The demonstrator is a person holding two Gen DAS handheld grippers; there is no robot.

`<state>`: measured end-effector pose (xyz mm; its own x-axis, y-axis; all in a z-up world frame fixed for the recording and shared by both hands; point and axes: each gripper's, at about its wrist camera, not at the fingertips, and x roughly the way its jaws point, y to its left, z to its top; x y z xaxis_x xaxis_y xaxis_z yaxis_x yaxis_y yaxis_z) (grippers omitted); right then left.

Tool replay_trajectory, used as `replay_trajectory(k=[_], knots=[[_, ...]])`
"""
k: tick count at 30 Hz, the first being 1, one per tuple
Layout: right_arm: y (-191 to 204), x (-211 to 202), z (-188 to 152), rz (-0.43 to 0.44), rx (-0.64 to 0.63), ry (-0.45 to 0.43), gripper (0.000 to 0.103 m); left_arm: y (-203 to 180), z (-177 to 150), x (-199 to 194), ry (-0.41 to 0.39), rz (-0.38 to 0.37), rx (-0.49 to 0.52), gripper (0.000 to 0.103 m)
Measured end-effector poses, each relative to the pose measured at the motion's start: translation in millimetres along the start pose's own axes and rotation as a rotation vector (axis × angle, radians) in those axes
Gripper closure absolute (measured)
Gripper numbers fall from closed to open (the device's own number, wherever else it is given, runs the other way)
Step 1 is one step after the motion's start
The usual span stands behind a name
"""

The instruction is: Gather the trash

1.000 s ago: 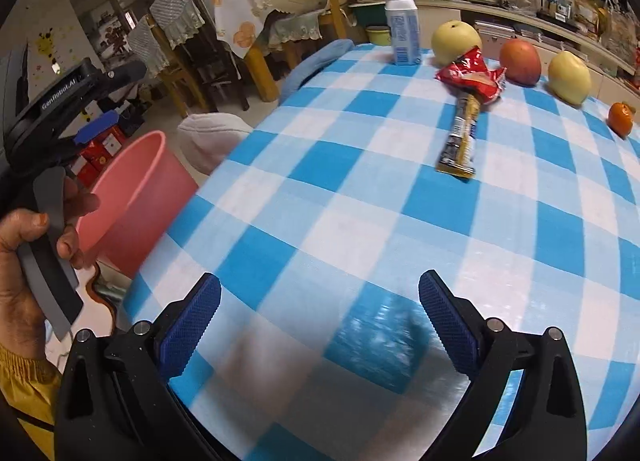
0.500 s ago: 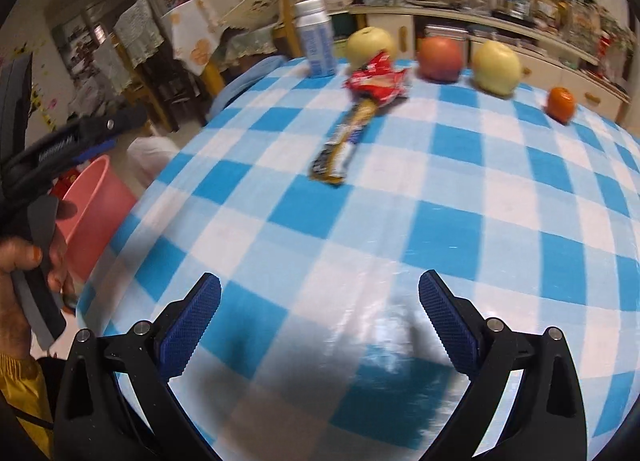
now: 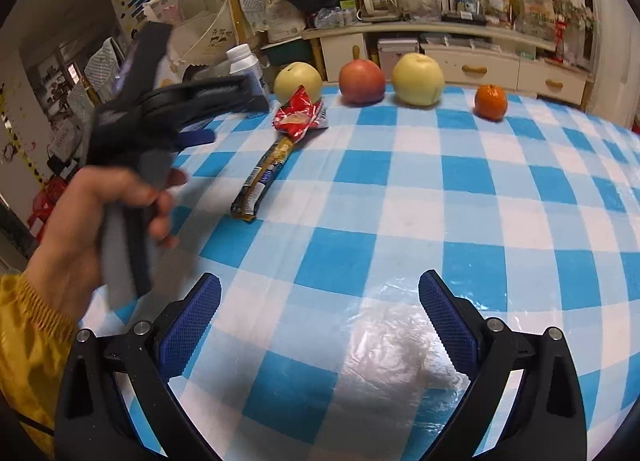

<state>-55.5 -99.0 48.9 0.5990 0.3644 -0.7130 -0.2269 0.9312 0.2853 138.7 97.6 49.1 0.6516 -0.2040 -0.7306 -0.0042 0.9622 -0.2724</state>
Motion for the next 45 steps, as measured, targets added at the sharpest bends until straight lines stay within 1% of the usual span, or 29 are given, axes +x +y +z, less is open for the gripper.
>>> replay_trajectory(k=[2, 3, 5, 7, 8, 10, 11, 12, 13, 14, 16, 17, 18, 20, 21, 24, 28, 30, 32, 34, 37, 41, 42, 45], knots=[[-10, -3, 1, 0.027, 0.032, 0.002, 0.005, -3, 11, 20, 0.023, 0.01, -0.046, 0.014], [-12, -5, 1, 0.028, 0.036, -0.001, 0.005, -4, 16, 32, 0.04, 0.009, -0.08, 0.014], [-17, -8, 1, 0.026, 0.042, -0.005, 0.005, -6, 23, 49, 0.062, 0.014, -0.114, 0.014], [-22, -9, 1, 0.032, 0.05, -0.003, 0.005, -12, 29, 67, 0.084, 0.078, -0.103, 0.016], [-22, -11, 1, 0.033, 0.053, -0.003, 0.005, -14, 31, 74, 0.098, 0.098, -0.103, 0.017], [-25, -12, 1, 0.034, 0.054, 0.0, 0.005, -14, 34, 81, 0.101, 0.086, -0.117, 0.019], [-25, -13, 1, 0.036, 0.055, 0.0, 0.005, -16, 35, 83, 0.101, 0.084, -0.112, 0.023], [-27, -13, 1, 0.039, 0.06, 0.0, 0.005, -19, 36, 84, 0.104, 0.086, -0.096, 0.03], [-28, -14, 1, 0.042, 0.065, 0.001, 0.005, -23, 36, 84, 0.106, 0.081, -0.071, 0.035], [-29, -15, 1, 0.044, 0.07, 0.001, 0.005, -26, 36, 83, 0.109, 0.084, -0.052, 0.037], [-33, -18, 1, 0.049, 0.085, -0.004, 0.005, -33, 33, 81, 0.112, 0.099, -0.01, 0.039], [-34, -19, 1, 0.051, 0.092, -0.007, 0.005, -34, 31, 80, 0.115, 0.1, 0.004, 0.042], [-35, -20, 1, 0.051, 0.097, -0.01, 0.005, -38, 29, 81, 0.13, 0.097, 0.019, 0.042], [-39, -23, 1, 0.044, 0.111, -0.019, 0.005, -43, 22, 79, 0.141, 0.075, 0.049, 0.042], [-41, -24, 1, 0.039, 0.117, -0.022, 0.005, -46, 17, 78, 0.155, 0.059, 0.067, 0.044], [-49, -27, 2, 0.021, 0.142, -0.035, 0.005, -63, -1, 75, 0.169, 0.052, 0.179, 0.047], [-62, -33, 3, -0.008, 0.169, -0.06, 0.005, -88, -33, 56, 0.203, -0.039, 0.288, 0.047], [-70, -35, 4, -0.014, 0.188, -0.07, 0.005, -98, -48, 46, 0.214, -0.071, 0.327, 0.047], [-79, -37, 6, -0.021, 0.21, -0.083, 0.005, -106, -68, 36, 0.26, -0.147, 0.347, 0.047], [-87, -38, 7, -0.023, 0.225, -0.093, 0.005, -115, -89, 21, 0.262, -0.169, 0.403, 0.047], [-92, -34, 7, -0.021, 0.23, -0.079, 0.005, -119, -111, 1, 0.299, -0.265, 0.412, 0.047], [-89, -26, 8, 0.002, 0.214, -0.05, 0.005, -107, -124, -25, 0.311, -0.36, 0.394, 0.046], [-88, -23, 8, 0.006, 0.208, -0.043, 0.005, -102, -124, -31, 0.3, -0.361, 0.393, 0.046], [-81, -12, 8, 0.021, 0.192, -0.005, 0.005, -80, -126, -53, 0.248, -0.309, 0.367, 0.04]])
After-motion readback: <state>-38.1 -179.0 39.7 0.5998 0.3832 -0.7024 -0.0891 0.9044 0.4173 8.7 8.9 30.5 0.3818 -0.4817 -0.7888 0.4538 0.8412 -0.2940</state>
